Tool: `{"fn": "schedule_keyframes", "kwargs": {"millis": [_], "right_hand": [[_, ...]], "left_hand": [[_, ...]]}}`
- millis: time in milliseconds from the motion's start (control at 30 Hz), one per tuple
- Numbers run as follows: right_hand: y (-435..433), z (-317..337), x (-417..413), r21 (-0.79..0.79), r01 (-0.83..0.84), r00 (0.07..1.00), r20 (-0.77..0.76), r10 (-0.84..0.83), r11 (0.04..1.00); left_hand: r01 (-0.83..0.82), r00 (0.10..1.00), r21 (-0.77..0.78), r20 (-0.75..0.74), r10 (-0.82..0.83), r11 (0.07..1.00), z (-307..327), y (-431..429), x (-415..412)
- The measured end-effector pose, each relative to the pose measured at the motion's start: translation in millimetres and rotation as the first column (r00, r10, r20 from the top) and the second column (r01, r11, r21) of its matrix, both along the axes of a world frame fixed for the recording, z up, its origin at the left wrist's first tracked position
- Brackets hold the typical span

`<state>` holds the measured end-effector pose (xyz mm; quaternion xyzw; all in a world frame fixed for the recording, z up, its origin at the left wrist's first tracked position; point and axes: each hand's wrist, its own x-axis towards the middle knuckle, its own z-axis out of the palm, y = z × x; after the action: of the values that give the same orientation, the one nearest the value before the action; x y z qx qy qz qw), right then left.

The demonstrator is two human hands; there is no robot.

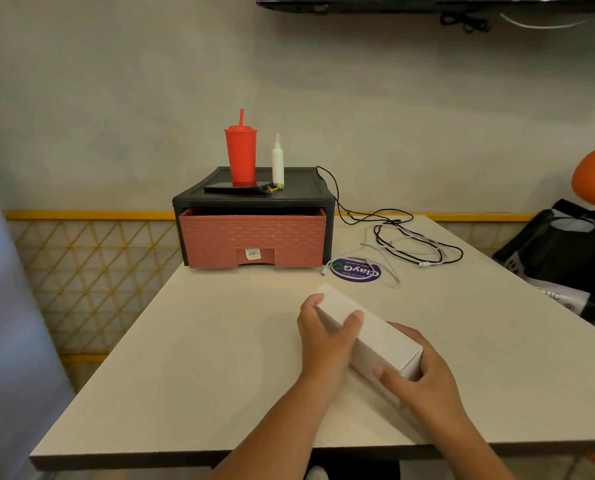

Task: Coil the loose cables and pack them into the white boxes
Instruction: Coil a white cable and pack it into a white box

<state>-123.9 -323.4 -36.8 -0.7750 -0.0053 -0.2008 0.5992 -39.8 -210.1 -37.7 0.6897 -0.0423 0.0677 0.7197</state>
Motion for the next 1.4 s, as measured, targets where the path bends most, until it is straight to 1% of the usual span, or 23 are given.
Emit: {"fn": "schedule_keyframes", "kwargs": {"millis": [67, 167, 200, 267, 300, 333, 367, 433, 467, 533, 633, 733, 933, 1033, 1133, 1233, 1300, 1367, 1400], "right_hand": [[-5.3, 0.6, -3.3, 0.058, -0.065, 0.998, -0.009, 0.065, 0.996], [-13.9, 2.1, -2.5, 0.082, -0.126, 0.991, -0.041, 0.13, 0.989], [-16.2, 2.6, -1.0, 0.074, -0.138, 0.989, -0.048, 0.141, 0.988], [-20.5, 5.0, 4.0, 0.009, -0.135, 0.989, -0.062, 0.135, 0.991], [-23.0, 6.4, 7.8, -0.056, -0.12, 0.99, -0.078, 0.116, 0.991], [-26.0, 7.5, 13.3, -0.156, -0.103, 0.991, -0.097, 0.088, 0.982], [-28.8, 8.0, 19.2, -0.29, -0.09, 0.991, -0.121, 0.057, 0.953], [-32.9, 7.2, 32.4, -0.541, -0.062, 0.984, -0.172, -0.038, 0.839], [-33.1, 6.9, 37.6, -0.618, -0.04, 0.979, -0.182, -0.093, 0.785], [-33.2, 3.9, 46.5, -0.726, 0.009, 0.974, -0.151, -0.171, 0.688], [-35.8, -3.0, 58.2, -0.804, 0.013, 0.971, -0.132, -0.2, 0.595], [-39.6, -6.8, 68.7, -0.831, 0.03, 0.967, -0.117, -0.227, 0.555], [-42.8, -4.8, 83.0, -0.837, 0.056, 0.963, -0.1, -0.252, 0.544], [-40.7, -2.3, 85.8, -0.849, 0.045, 0.953, -0.122, -0.277, 0.526], [-41.4, -1.4, 86.4, -0.847, 0.015, 0.947, -0.158, -0.279, 0.531], [-43.5, 7.6, 84.0, -0.833, -0.107, 0.932, -0.275, -0.238, 0.543], [-43.2, 20.7, 84.0, -0.815, -0.149, 0.921, -0.321, -0.222, 0.56], [-40.1, 36.3, 87.1, -0.801, -0.125, 0.923, -0.31, -0.226, 0.586], [-37.8, 42.9, 92.2, -0.795, -0.096, 0.933, -0.281, -0.225, 0.599]], "left_hand": [[0.031, 0.999, 0.028, 0.007, -0.031, 0.999, 1.2, -5.4, -0.8], [0.085, 0.996, 0.03, -0.003, -0.085, 0.996, -0.3, -11.1, 1.3], [0.102, 0.995, 0.016, -0.01, -0.101, 0.995, -1.3, -12.8, 1.9], [0.154, 0.987, -0.02, -0.035, -0.155, 0.988, -3.6, -16.2, 4.3], [0.193, 0.979, -0.031, -0.056, -0.194, 0.981, -6.0, -18.2, 5.9], [0.231, 0.969, -0.034, -0.087, -0.233, 0.972, -8.3, -20.6, 7.9], [0.264, 0.957, -0.032, -0.119, -0.266, 0.964, -10.8, -22.9, 9.7], [0.302, 0.935, -0.042, -0.181, -0.304, 0.953, -16.2, -28.5, 14.4], [0.317, 0.926, -0.049, -0.198, -0.32, 0.947, -18.8, -31.0, 16.9], [0.346, 0.92, -0.008, -0.194, -0.341, 0.938, -19.2, -33.4, 20.6], [0.339, 0.932, 0.107, -0.178, -0.317, 0.935, -16.9, -36.7, 26.8], [0.351, 0.929, 0.127, -0.171, -0.329, 0.928, -14.3, -37.6, 31.8], [0.39, 0.916, 0.108, -0.15, -0.373, 0.915, -12.7, -40.4, 39.6], [0.415, 0.9, 0.079, -0.184, -0.396, 0.906, -12.0, -39.2, 41.0], [0.456, 0.867, -0.006, -0.221, -0.446, 0.89, -11.6, -33.7, 43.8], [0.449, 0.837, -0.167, -0.265, -0.479, 0.878, -9.7, -25.5, 52.0], [0.363, 0.85, -0.28, -0.29, -0.439, 0.889, -4.2, -15.6, 62.2], [0.254, 0.874, -0.354, -0.315, -0.37, 0.9, 1.7, -2.4, 77.1], [0.198, 0.884, -0.381, -0.327, -0.333, 0.903, 5.3, 5.2, 86.0]]}}
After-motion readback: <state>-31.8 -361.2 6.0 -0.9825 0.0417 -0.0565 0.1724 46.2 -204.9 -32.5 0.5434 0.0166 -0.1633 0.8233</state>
